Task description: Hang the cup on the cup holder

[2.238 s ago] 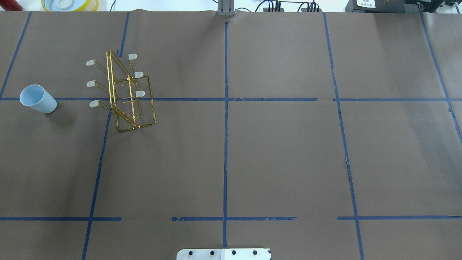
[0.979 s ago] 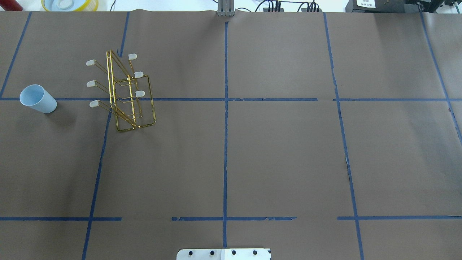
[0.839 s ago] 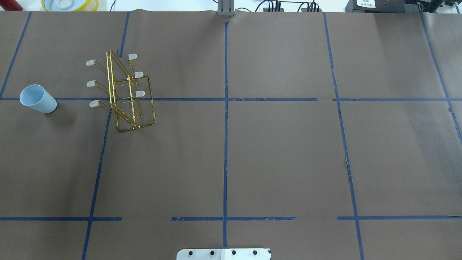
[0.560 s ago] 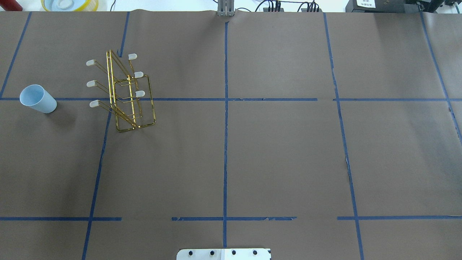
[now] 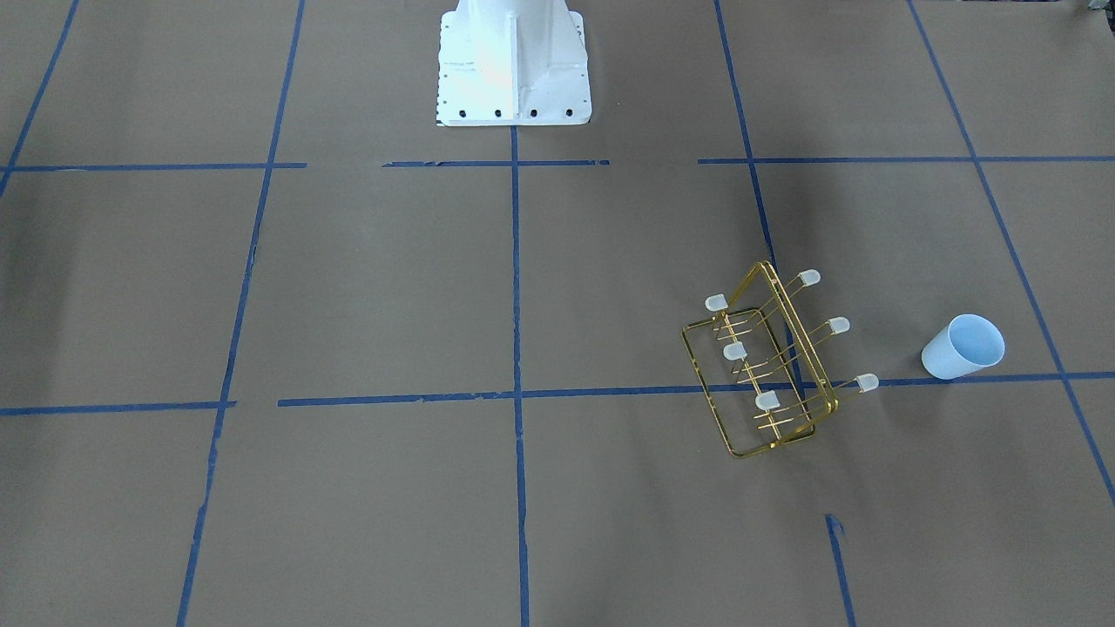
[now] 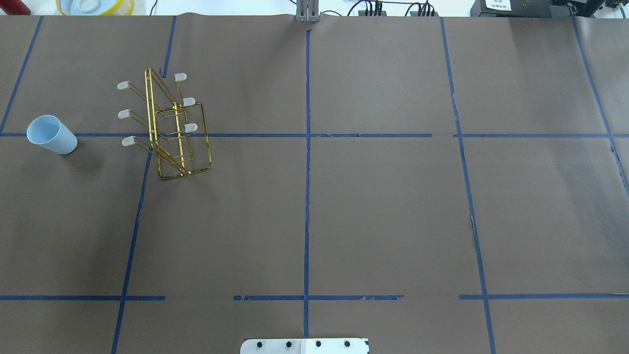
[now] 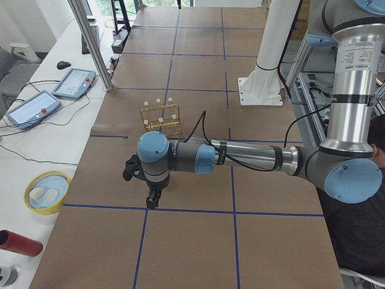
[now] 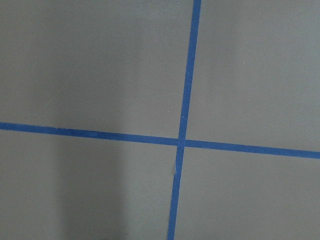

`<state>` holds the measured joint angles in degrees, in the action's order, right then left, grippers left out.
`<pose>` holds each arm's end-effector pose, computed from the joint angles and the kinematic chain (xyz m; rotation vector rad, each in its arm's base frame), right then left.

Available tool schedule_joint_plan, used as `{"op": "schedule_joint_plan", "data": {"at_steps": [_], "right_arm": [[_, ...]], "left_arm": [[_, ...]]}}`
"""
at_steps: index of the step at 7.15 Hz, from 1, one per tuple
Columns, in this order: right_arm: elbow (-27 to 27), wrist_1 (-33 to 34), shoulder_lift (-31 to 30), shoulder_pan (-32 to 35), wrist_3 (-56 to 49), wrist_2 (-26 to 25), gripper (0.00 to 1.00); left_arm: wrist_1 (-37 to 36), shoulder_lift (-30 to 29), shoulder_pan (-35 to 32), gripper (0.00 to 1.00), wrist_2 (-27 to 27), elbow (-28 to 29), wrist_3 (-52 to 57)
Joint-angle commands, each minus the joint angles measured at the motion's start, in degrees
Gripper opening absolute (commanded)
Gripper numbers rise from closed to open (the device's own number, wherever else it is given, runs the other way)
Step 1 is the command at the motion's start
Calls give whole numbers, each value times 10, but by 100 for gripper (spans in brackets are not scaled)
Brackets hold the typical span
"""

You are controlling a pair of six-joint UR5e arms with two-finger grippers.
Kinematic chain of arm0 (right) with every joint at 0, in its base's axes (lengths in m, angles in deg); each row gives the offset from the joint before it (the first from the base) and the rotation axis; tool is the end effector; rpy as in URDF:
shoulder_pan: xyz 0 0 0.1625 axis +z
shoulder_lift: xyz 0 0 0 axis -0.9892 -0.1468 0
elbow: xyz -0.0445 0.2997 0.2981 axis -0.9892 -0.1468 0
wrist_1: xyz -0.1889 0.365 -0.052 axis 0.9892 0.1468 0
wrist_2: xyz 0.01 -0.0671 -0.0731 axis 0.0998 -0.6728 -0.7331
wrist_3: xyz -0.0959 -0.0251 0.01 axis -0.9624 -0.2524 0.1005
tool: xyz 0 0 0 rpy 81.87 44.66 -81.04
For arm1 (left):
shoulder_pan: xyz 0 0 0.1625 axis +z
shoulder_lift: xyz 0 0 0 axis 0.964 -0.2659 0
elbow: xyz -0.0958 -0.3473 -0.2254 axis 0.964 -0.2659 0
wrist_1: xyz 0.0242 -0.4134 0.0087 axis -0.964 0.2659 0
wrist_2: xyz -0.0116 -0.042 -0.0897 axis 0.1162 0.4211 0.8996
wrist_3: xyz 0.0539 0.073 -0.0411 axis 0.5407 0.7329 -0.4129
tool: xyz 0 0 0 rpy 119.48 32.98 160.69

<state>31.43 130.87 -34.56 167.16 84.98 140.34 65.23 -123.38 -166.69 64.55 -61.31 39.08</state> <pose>0.0229 -0.5731 0.6253 -0.0311 -0.7303 -0.1078 -0.0808 -0.5037 0.6060 0.1889 0.7779 0.1935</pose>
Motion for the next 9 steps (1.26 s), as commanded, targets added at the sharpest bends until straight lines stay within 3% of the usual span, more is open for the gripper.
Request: {"op": "schedule_joint_plan", "data": {"at_steps": [1, 3, 6, 9], "right_arm": [[0, 0, 0, 0, 1, 0, 100], [0, 0, 0, 0, 0, 0, 100], [0, 0, 0, 0, 0, 0, 100], [0, 0, 0, 0, 0, 0, 100]], "left_arm": [[7, -15, 0, 100, 1, -6, -80], [108, -16, 7, 100, 0, 1, -203], [182, -22, 93, 100, -17, -32, -331], [326, -16, 181, 100, -202, -81, -481]]}}
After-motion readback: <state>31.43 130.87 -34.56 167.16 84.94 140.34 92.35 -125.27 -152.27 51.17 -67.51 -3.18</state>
